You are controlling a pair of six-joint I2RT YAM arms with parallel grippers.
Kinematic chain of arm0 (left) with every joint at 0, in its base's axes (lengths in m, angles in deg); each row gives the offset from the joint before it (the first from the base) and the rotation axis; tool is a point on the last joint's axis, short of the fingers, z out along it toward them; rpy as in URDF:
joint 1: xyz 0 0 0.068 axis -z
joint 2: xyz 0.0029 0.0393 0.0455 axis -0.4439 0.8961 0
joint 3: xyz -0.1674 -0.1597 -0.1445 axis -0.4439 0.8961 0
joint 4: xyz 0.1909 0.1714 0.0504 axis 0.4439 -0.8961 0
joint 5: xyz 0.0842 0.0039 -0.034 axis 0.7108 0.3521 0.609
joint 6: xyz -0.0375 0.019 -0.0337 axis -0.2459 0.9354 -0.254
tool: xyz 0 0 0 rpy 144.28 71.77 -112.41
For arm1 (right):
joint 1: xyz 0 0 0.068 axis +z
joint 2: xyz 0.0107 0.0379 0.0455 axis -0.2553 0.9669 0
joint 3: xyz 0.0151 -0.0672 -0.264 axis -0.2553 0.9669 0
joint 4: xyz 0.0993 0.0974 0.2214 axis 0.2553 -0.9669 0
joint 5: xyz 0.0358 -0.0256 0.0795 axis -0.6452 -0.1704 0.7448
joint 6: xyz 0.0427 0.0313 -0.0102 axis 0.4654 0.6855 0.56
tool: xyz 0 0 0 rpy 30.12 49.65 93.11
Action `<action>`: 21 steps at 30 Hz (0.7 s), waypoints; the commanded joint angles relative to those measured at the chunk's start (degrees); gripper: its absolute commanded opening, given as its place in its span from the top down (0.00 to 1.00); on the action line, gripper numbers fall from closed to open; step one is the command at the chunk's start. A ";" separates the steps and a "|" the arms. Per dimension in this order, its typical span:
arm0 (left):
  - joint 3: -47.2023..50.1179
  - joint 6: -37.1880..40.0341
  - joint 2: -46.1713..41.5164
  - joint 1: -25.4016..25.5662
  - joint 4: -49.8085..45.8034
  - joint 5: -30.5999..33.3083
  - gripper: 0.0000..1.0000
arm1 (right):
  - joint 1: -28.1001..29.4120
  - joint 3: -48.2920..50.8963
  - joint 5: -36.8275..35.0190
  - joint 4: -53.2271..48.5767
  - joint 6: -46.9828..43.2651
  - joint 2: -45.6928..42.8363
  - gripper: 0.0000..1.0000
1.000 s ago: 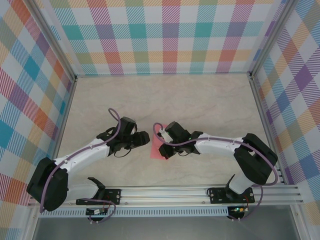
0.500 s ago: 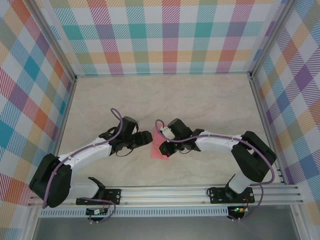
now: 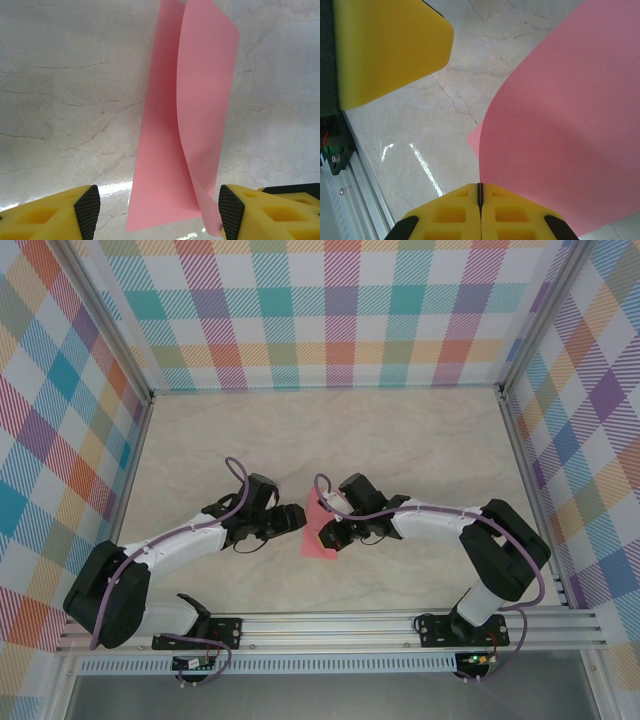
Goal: Fold a paper plane with a square sheet of paper (pick it up from the middle)
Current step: Fold the triangle a second time at the center of the table.
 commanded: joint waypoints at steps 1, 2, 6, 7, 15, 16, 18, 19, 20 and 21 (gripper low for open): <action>-0.85 -0.67 0.40 -0.74 1.12 -0.85 0.33 | -0.61 -0.77 2.52 0.94 -1.61 0.96 0.94; -0.89 -0.68 0.55 -0.74 1.07 -0.85 0.33 | -0.65 -0.80 2.70 0.87 -1.71 1.05 0.95; -0.98 -0.64 0.88 -0.74 1.03 -1.04 0.33 | -0.91 -1.08 3.15 0.62 -2.02 1.50 0.94; -0.98 -0.71 0.85 -0.74 1.03 -1.02 0.33 | -1.00 -1.16 3.21 0.56 -2.02 1.68 0.94; -0.90 -0.64 0.78 -0.74 1.03 -0.87 0.33 | -1.43 -1.64 3.46 0.16 -2.51 2.21 0.94; -0.83 -0.62 0.68 -0.74 0.96 -0.79 0.33 | -1.46 -1.69 3.55 0.00 -2.59 2.22 0.94; -0.84 -0.55 0.67 -0.74 0.81 -0.67 0.33 | -1.53 -1.61 3.76 0.01 -2.63 2.15 0.94; -0.90 -0.42 0.65 -0.74 0.72 -0.69 0.33 | -1.61 -1.53 3.82 0.00 -2.76 2.17 0.94; -0.80 -0.31 0.57 -0.74 0.68 -0.53 0.33 | -1.70 -1.67 3.96 -0.18 -2.83 2.24 0.94; -0.64 -0.34 0.38 -0.74 0.76 -0.42 0.33 | -1.79 -1.86 4.06 -0.42 -3.07 2.38 0.94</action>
